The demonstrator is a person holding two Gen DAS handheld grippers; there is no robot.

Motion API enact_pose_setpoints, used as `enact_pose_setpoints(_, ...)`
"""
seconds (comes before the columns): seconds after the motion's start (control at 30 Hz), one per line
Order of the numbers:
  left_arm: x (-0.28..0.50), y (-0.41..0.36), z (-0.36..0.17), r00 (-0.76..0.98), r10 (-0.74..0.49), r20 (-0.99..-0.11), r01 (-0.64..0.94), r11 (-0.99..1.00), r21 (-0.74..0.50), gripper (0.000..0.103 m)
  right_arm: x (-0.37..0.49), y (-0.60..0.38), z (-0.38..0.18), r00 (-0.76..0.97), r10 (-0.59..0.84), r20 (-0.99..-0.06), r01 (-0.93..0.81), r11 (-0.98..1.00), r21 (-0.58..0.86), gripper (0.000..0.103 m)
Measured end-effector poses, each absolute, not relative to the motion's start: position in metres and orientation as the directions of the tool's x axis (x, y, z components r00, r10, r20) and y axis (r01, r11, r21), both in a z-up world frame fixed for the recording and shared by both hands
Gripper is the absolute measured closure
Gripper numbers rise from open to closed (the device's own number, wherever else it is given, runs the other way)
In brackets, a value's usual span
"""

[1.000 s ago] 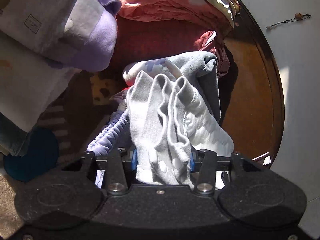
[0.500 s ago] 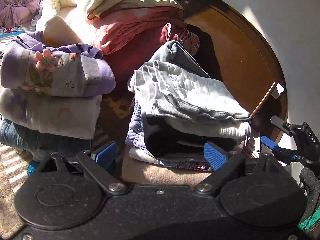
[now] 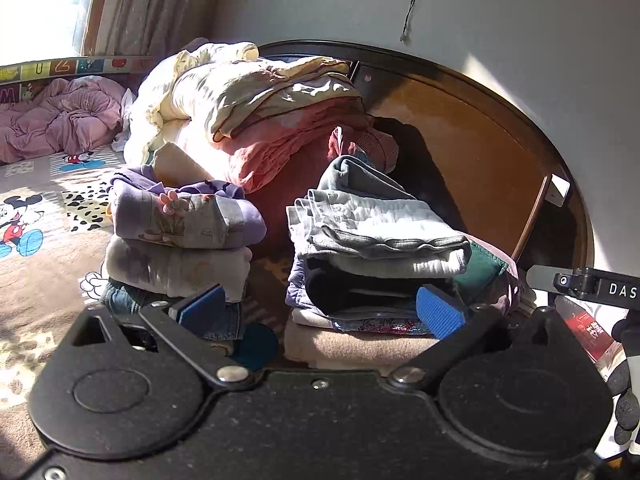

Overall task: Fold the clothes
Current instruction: 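Open both grippers and pull them back from the stack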

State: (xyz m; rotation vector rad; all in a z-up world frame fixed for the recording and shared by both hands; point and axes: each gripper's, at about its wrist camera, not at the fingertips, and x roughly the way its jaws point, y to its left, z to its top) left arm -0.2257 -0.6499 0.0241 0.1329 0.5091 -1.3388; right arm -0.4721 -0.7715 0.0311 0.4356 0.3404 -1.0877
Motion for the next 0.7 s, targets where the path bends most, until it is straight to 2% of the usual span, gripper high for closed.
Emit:
enact_pose_setpoints(0.13, -0.241, -0.648, 0.032, 0.211, -0.874, -0.438, 0.951, 0.287, -0.116, 0.0, -0.471, -0.754, 0.04, 0.385, -0.784, -0.486, 0.92, 0.367, 0.136, 0.0)
enact_pose_setpoints(0.3, -0.253, -0.643, 0.036, 0.188, -0.869, -0.458, 0.957, 0.266, -0.112, 0.0, -0.467, -0.733, 0.046, 0.347, -0.809, -0.475, 0.93, 0.362, 0.063, 0.0)
enact_pose_setpoints(0.47, -0.269, -0.64, 0.035, 0.224, -0.858, -0.462, 0.963, 0.267, -0.03, 0.0, -0.464, -0.721, 0.046, 0.324, -0.815, -0.48, 0.932, 0.362, 0.016, 0.001)
enact_pose_setpoints(0.57, -0.278, -0.639, 0.034, 0.238, -0.855, -0.46, 0.966, 0.259, 0.018, 0.0, -0.464, -0.717, 0.045, 0.337, -0.804, -0.489, 0.929, 0.369, 0.032, 0.001)
enact_pose_setpoints(0.7, -0.28, -0.64, 0.033, 0.233, -0.852, -0.469, 0.965, 0.261, 0.004, 0.0, -0.462, -0.713, 0.044, 0.344, -0.797, -0.497, 0.926, 0.374, 0.042, 0.001)
